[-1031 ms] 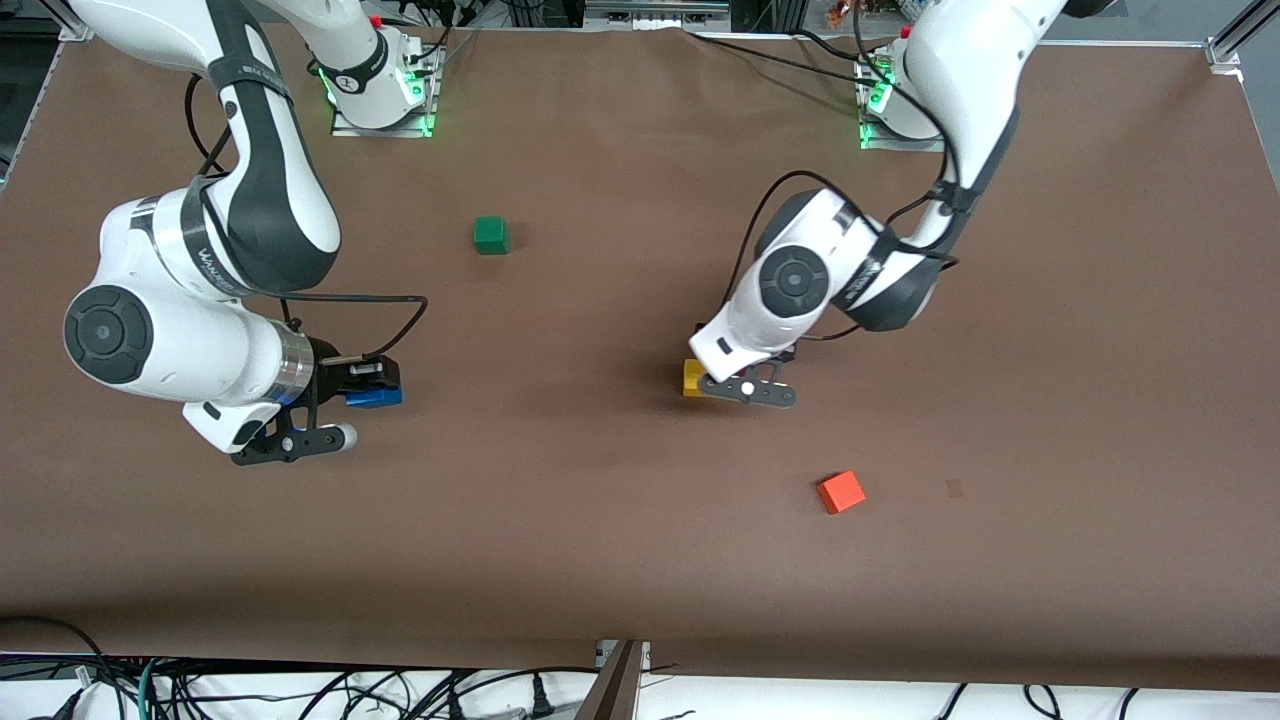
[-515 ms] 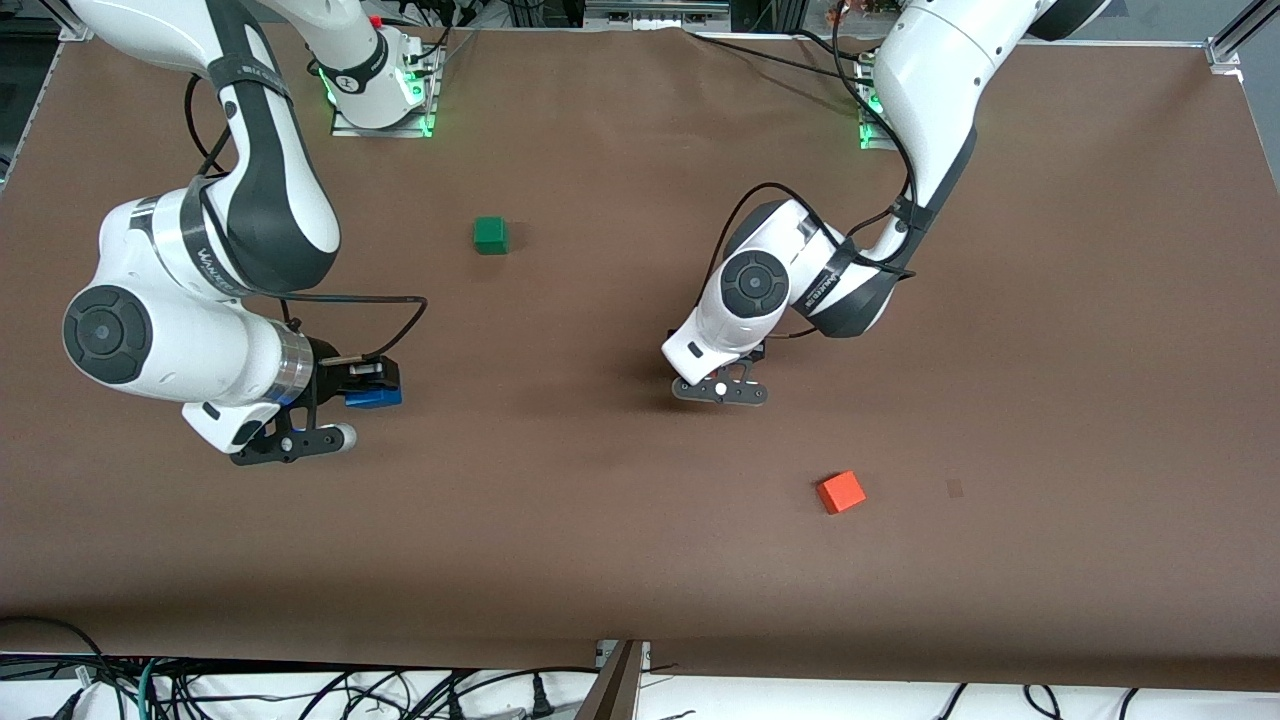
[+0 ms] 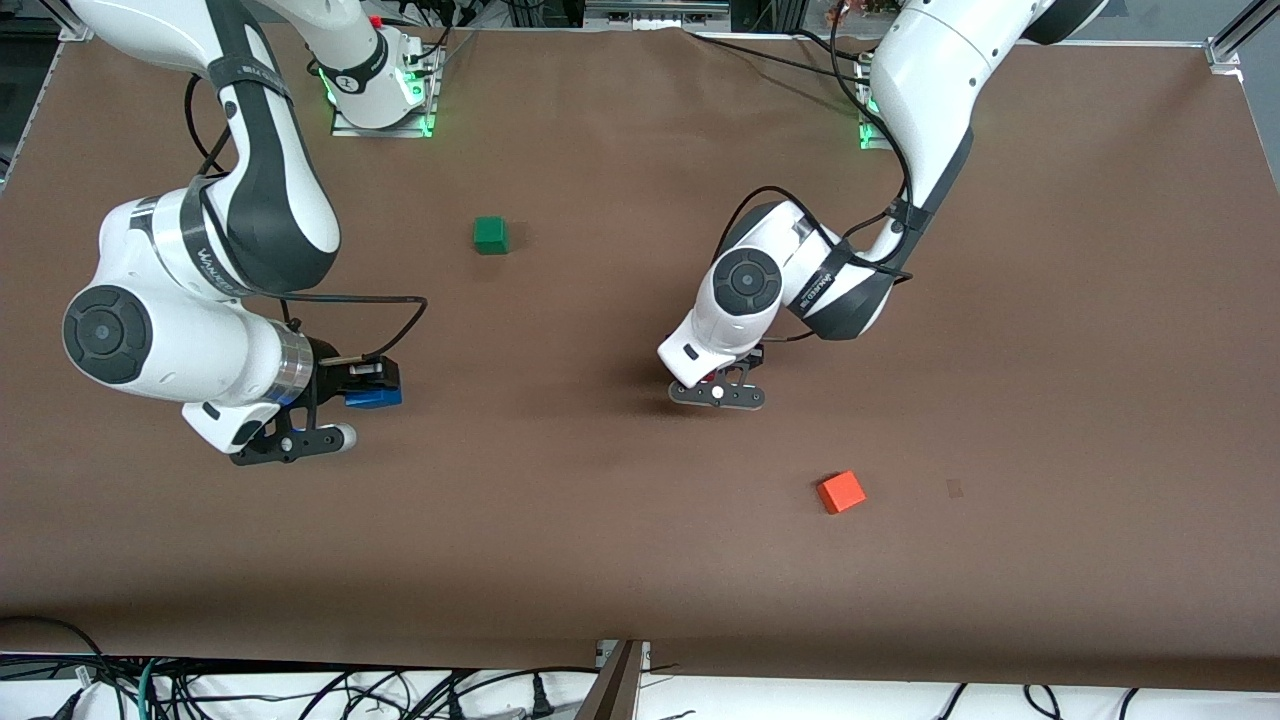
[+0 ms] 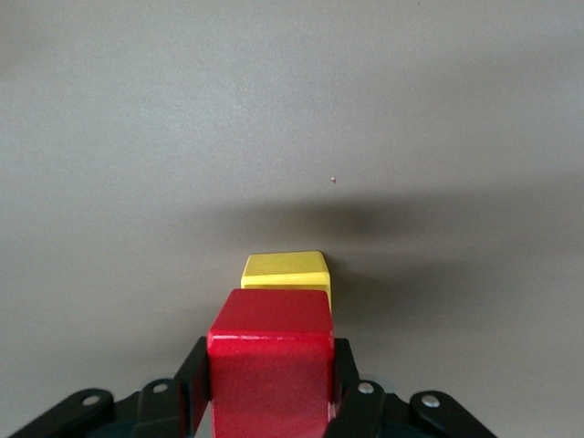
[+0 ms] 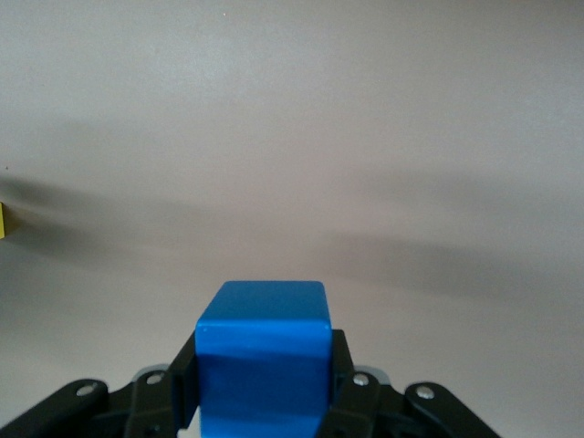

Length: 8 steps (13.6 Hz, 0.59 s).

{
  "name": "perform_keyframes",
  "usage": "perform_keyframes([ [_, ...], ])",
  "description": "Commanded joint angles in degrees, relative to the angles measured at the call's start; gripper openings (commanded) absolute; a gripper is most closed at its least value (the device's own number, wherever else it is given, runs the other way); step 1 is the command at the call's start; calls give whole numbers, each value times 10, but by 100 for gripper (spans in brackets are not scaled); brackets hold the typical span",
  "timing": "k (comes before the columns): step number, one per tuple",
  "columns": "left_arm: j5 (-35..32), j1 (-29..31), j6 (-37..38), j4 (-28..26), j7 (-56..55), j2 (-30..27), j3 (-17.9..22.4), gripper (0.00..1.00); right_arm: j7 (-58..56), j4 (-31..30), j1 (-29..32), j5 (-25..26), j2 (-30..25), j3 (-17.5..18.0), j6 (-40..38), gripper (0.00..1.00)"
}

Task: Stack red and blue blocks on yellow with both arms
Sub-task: 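Lower the red block onto the yellow block and open the left gripper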

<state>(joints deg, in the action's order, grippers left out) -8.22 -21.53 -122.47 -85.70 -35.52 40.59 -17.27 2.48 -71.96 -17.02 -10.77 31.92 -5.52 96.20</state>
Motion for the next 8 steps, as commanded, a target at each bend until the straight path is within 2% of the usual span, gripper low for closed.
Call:
perform_keyframes([
  [1,-22,-15,6,19,-17,14,6,0,10,11,1,0,2,2,-3,36],
  [5,-28,-15,6,19,-24,17,6,0,10,11,-1,0,2,2,-4,36],
  [6,-28,-15,6,19,-25,17,6,3,10,11,-1,0,1,2,-4,36],
  [7,-28,-15,6,20,-25,16,6,15,10,11,-1,0,1,2,-4,36],
  [8,-28,-13,6,22,-24,15,7,77,11,11,-1,0,1,2,-3,36],
])
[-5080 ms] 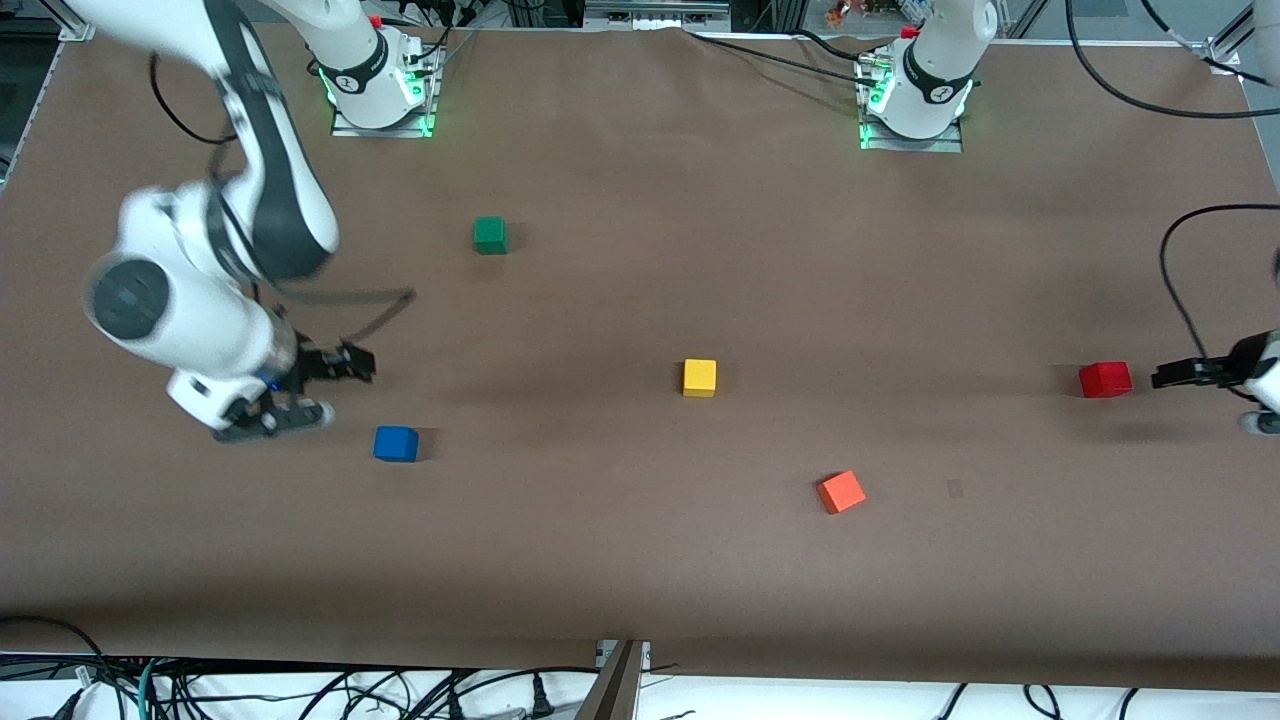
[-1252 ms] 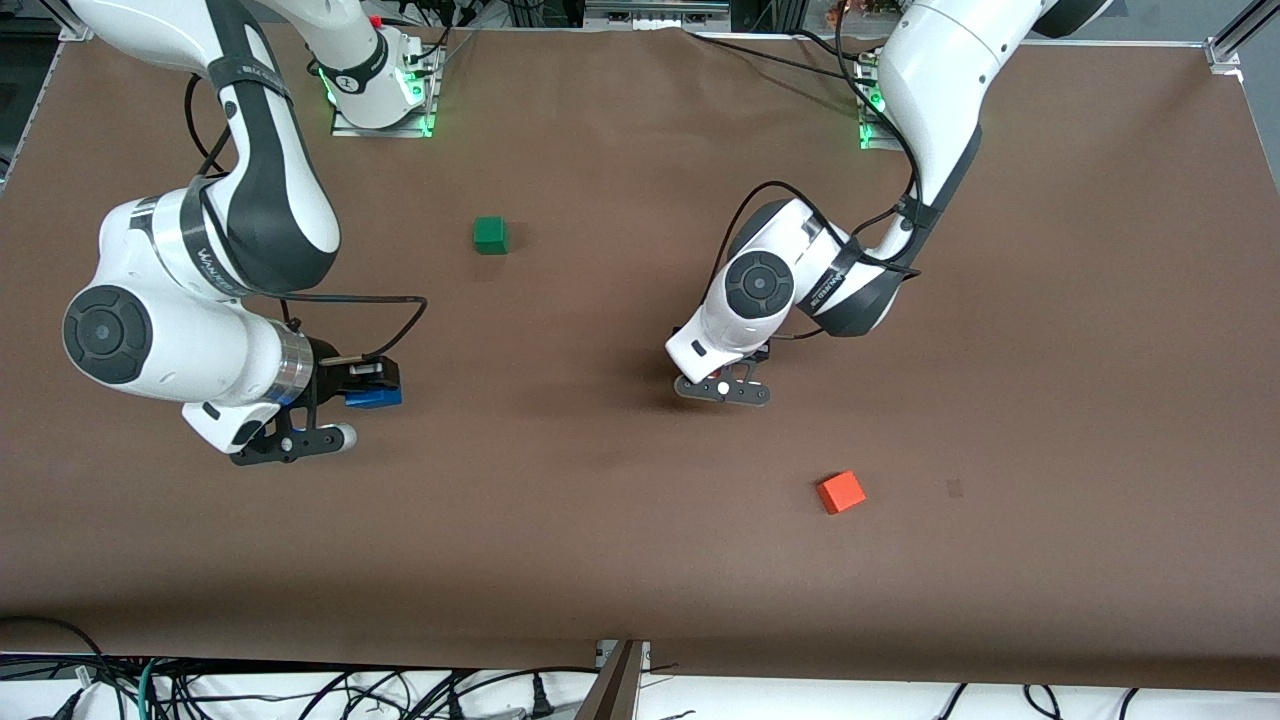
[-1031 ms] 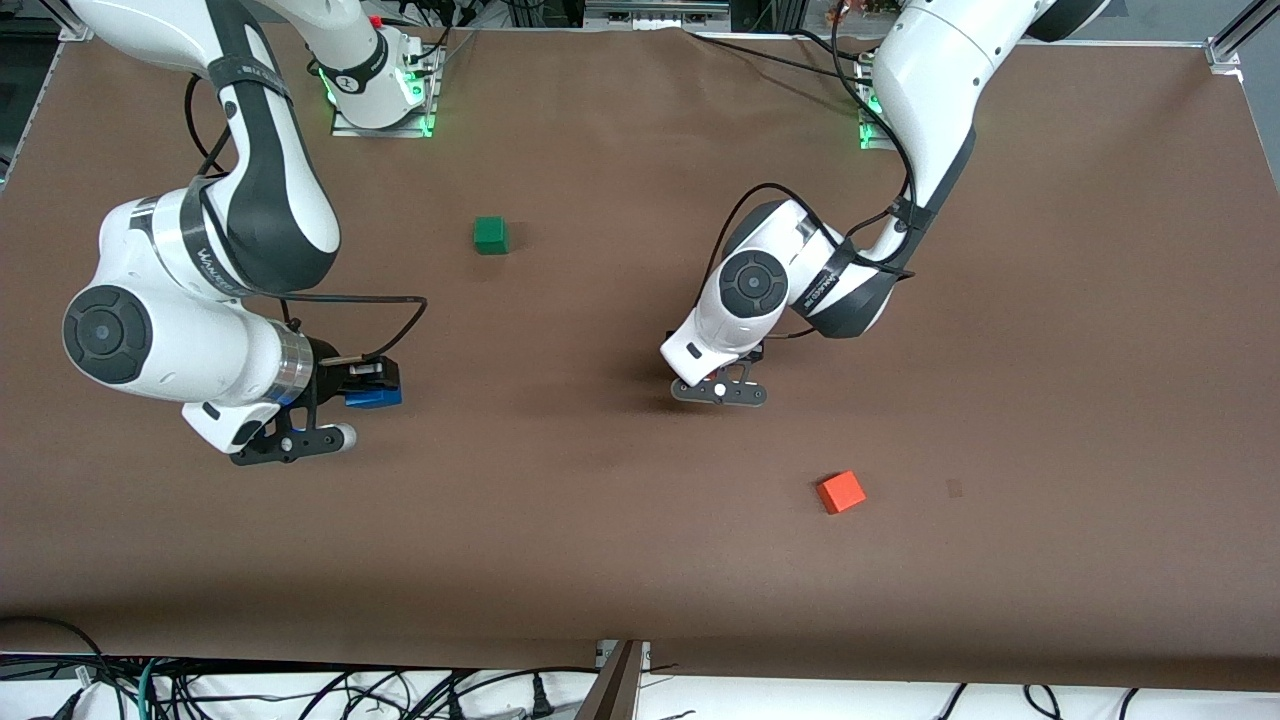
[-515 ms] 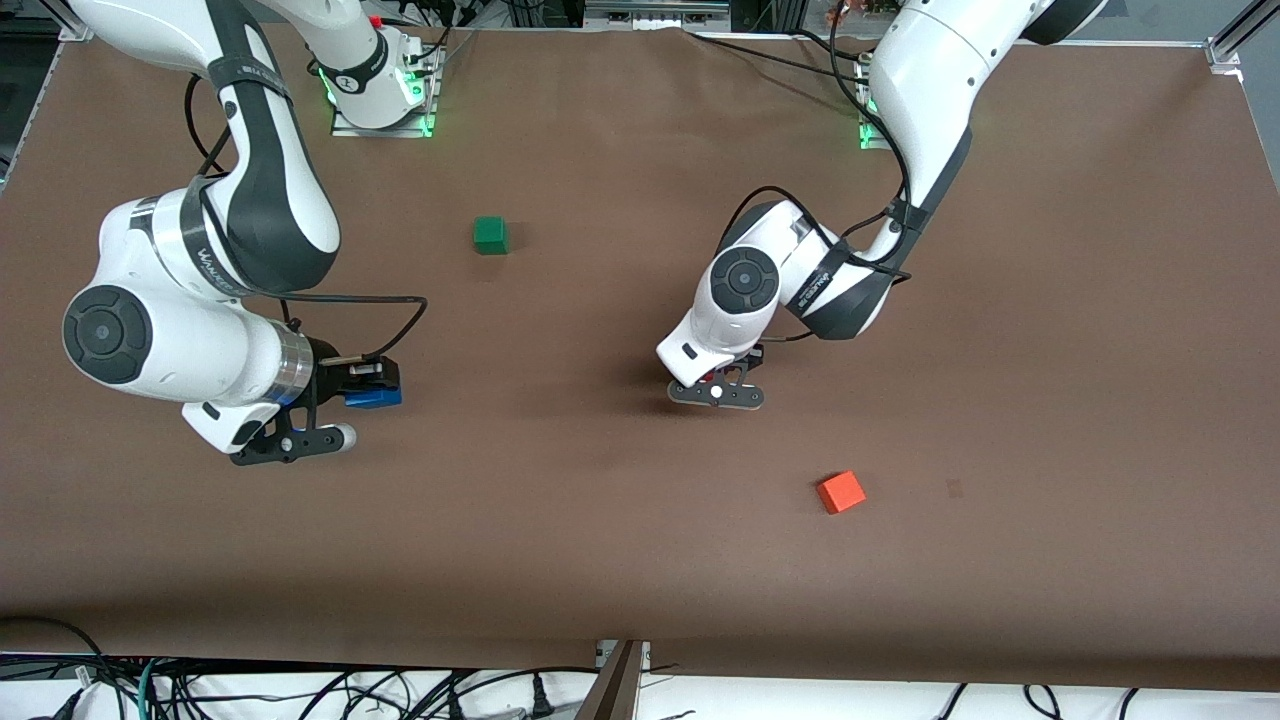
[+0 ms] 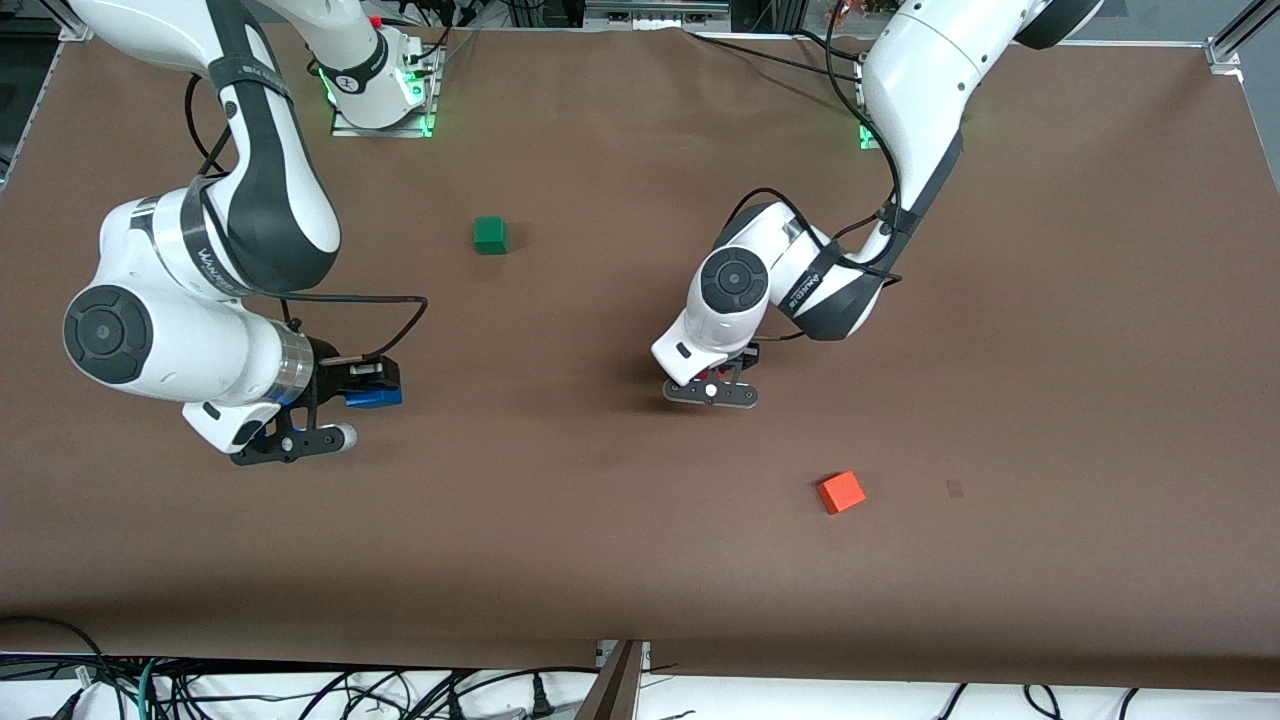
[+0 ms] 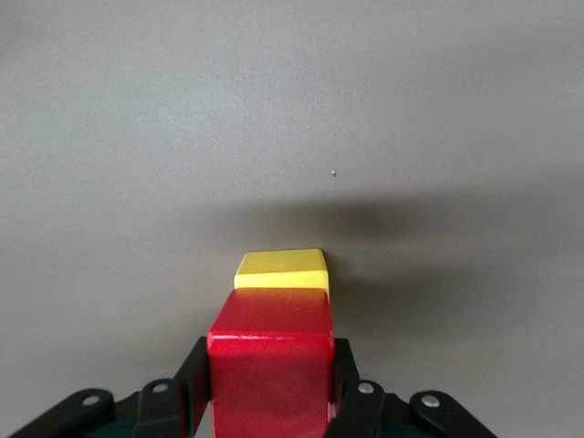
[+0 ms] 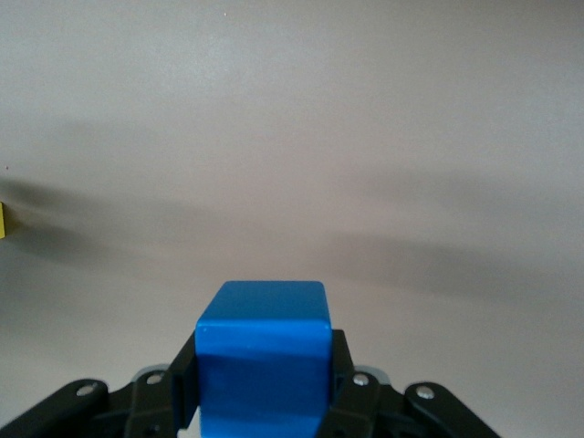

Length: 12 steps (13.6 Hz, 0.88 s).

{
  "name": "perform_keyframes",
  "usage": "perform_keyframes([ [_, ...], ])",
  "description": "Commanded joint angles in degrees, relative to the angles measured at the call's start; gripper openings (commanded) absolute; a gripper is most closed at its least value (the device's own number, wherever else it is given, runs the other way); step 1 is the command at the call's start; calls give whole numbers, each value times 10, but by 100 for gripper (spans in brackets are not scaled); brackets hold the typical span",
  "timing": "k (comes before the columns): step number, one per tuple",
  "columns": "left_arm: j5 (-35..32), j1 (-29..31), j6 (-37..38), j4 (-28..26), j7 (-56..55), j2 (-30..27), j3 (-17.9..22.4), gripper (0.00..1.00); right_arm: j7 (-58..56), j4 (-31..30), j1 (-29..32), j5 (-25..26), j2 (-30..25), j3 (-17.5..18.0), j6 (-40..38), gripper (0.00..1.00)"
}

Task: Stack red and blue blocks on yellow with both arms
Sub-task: 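Lower the red block onto the yellow block and open the left gripper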

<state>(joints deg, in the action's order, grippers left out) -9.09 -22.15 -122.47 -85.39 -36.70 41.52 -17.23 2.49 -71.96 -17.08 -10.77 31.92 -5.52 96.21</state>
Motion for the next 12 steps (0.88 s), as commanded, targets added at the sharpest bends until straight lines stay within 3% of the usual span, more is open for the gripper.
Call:
perform_keyframes([
  [1,-19,-4,9,25,-12,1,7,100,19,12,-2,0,2,2,-3,36],
  [6,-17,32,153,159,-6,-13,7,100,81,35,-23,-2,8,3,-5,36],
  [10,-15,108,182,182,-3,-76,2,100,215,85,-87,-3,32,3,-8,36],
  [12,-11,153,219,182,58,-108,-1,100,302,121,-133,-1,59,1,-2,36],
])
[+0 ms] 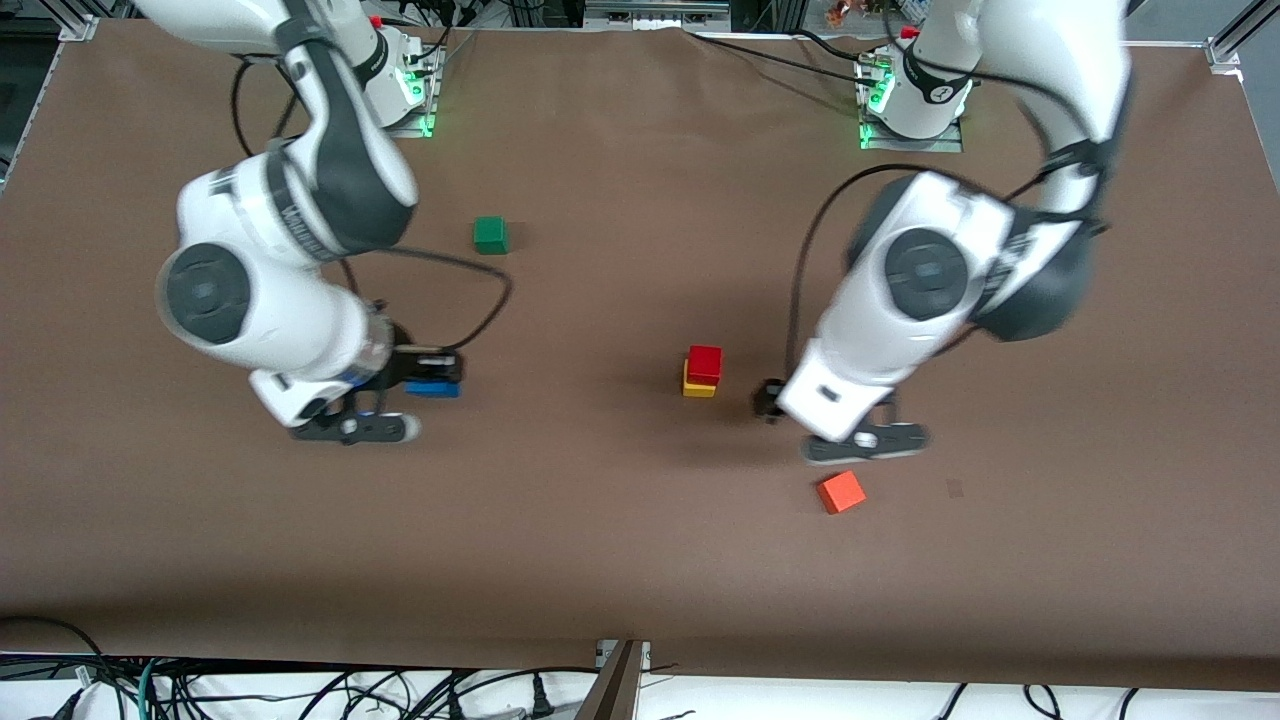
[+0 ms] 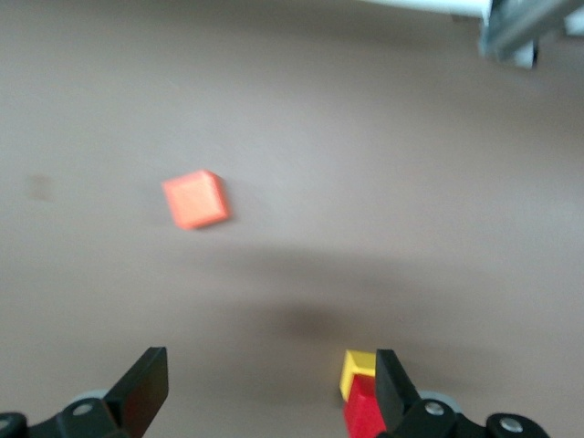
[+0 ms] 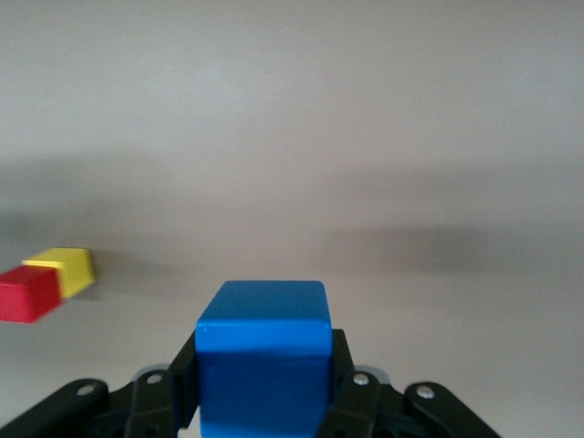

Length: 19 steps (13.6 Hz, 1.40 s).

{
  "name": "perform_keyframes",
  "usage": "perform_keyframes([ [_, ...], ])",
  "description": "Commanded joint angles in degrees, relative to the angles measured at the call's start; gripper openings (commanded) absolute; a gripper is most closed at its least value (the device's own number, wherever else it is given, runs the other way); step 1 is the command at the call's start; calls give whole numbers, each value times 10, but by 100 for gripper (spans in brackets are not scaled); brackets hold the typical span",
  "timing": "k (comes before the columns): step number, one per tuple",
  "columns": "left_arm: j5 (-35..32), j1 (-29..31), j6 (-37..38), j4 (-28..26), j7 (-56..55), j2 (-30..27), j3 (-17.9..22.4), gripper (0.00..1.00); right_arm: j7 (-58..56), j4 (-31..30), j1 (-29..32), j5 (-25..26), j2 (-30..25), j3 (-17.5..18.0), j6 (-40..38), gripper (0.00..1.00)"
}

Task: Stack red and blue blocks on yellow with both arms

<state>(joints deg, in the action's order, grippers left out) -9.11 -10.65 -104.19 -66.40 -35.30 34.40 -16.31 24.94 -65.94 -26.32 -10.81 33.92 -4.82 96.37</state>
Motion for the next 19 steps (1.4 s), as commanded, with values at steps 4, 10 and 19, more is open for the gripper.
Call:
perform_keyframes([
  [4,23,136,128,-16,202,-92,-9,100,140,78,-100,1,67,-6,69,36],
  [10,14,185,224,-23,239,-122,-2,100,233,89,-180,3,148,-12,247,36],
  [19,59,138,139,-244,287,-282,106,100,309,108,-239,62,199,-16,278,36],
])
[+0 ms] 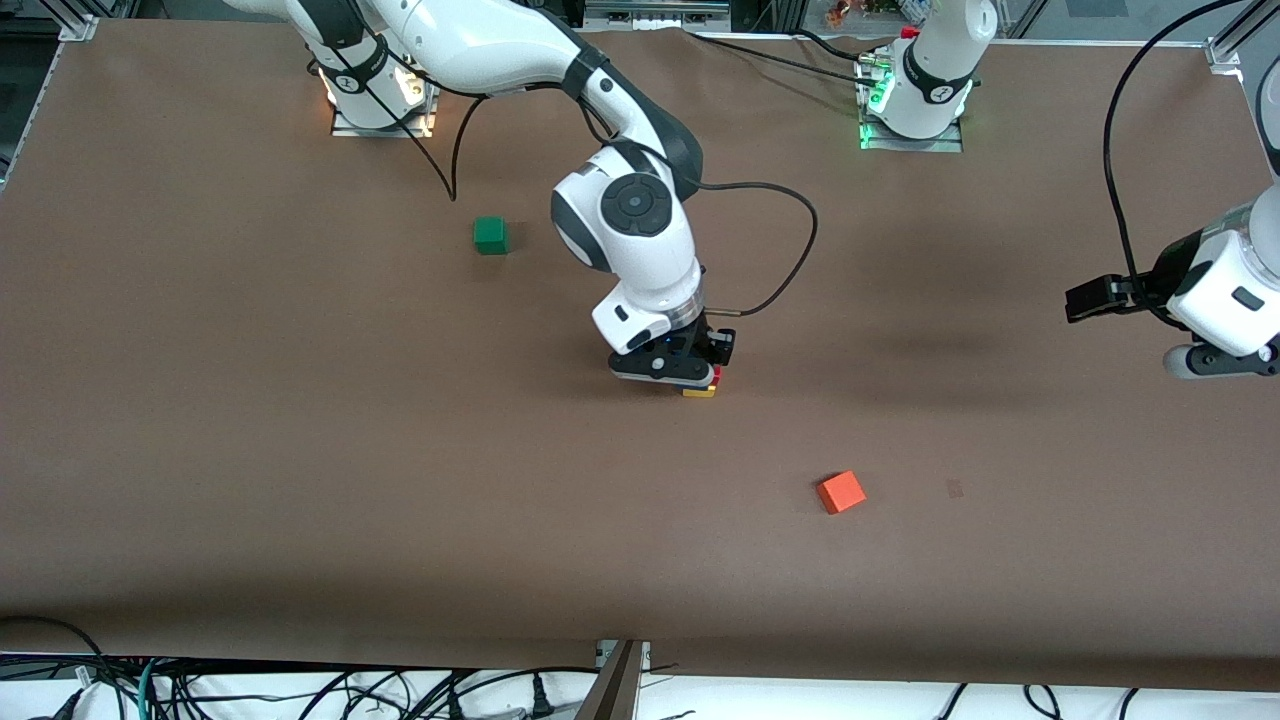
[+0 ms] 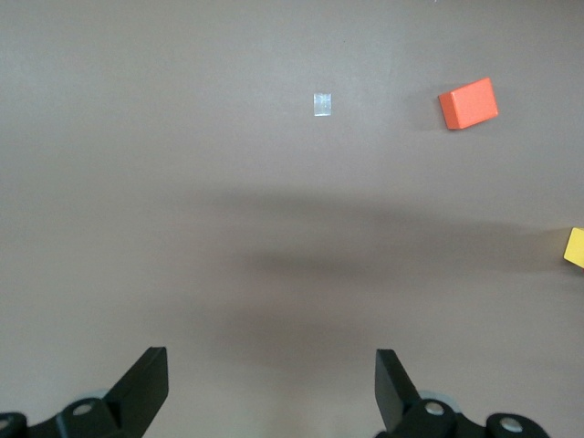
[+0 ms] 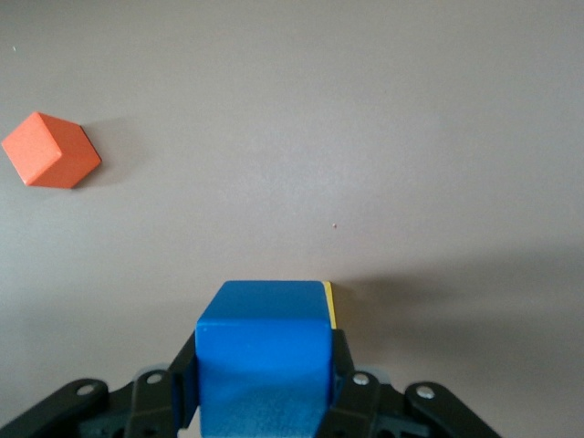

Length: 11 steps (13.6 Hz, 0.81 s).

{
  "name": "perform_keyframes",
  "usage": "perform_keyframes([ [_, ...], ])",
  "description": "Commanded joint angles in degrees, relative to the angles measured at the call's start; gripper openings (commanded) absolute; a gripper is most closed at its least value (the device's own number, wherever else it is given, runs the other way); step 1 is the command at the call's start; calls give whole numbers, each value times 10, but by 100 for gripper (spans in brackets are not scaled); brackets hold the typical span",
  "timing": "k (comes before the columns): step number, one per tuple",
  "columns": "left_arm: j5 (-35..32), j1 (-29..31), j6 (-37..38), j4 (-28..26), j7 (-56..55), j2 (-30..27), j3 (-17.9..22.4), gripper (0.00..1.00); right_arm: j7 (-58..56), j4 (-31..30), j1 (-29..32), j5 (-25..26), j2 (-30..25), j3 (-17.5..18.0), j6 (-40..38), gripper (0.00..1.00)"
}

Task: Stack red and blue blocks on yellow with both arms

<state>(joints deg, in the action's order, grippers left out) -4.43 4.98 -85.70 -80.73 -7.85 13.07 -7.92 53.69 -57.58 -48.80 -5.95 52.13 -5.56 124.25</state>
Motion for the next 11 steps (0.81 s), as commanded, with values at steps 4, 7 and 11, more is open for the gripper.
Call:
perform_keyframes([
  [4,28,-18,-63,-133,13,-84,32,100,22,24,-20,14,19,-7,-1,36],
  [7,29,-13,-63,-130,13,-77,29,100,22,24,-24,15,27,-9,11,40],
  [11,29,-13,-64,-126,13,-74,27,100,22,24,-26,23,30,-9,13,46],
])
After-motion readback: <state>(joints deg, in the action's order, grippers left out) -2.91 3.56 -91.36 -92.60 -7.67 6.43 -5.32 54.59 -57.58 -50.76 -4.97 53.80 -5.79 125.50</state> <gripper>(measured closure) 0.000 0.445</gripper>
